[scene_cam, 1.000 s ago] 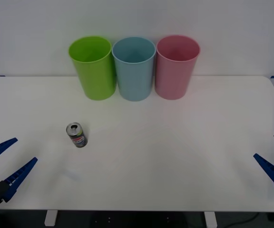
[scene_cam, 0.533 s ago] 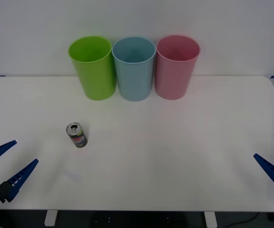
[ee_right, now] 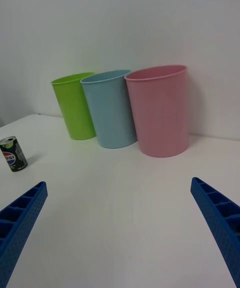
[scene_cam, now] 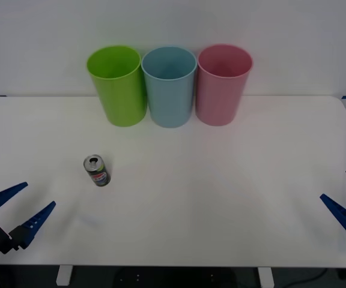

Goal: Grasp the object on the table and drop it into the matching bin: aluminum can to the light blue bin, PET bottle to the pink bin.

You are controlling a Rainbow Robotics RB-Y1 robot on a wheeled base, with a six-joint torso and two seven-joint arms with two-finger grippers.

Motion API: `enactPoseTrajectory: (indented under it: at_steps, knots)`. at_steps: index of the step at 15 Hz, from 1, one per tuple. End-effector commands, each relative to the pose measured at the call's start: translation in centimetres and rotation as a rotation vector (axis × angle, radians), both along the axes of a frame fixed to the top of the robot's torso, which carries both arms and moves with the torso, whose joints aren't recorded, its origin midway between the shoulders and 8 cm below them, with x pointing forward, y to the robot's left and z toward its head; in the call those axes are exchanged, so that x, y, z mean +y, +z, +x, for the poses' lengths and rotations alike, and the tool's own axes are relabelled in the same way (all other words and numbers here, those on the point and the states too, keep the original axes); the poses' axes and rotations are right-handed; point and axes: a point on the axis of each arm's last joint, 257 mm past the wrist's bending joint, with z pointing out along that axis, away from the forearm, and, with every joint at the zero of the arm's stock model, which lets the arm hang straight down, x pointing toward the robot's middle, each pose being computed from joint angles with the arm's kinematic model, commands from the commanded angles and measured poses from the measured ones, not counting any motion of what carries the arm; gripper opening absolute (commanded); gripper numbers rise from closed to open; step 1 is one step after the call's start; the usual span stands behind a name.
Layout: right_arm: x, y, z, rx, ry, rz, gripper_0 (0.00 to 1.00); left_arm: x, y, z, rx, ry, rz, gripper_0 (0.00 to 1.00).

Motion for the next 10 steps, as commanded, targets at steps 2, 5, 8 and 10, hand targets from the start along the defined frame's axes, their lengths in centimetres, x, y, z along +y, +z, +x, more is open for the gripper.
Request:
enactPoseTrajectory:
  at_steps: [2, 5, 8, 10]
  knots:
    - [0.0, 0.0, 0.0, 0.000, 0.000, 0.000, 1.00, -0.4, -1.2, 1.4, 0.020, -0.002, 0.029, 1.00]
    - [0.0, 0.0, 0.0, 0.000, 0.000, 0.000, 1.00, -1.5, -2.0, 2.6, 0.020, -0.004, 0.053, 1.00]
    - [0.0, 0.0, 0.0, 0.000, 0.000, 0.000, 1.00, -2.9, -2.6, 3.9, 0.015, 0.006, 0.069, 1.00]
    - [0.0, 0.0, 0.0, 0.000, 0.000, 0.000, 1.00, -3.8, -2.9, 4.9, 0.013, 0.012, 0.082, 1.00]
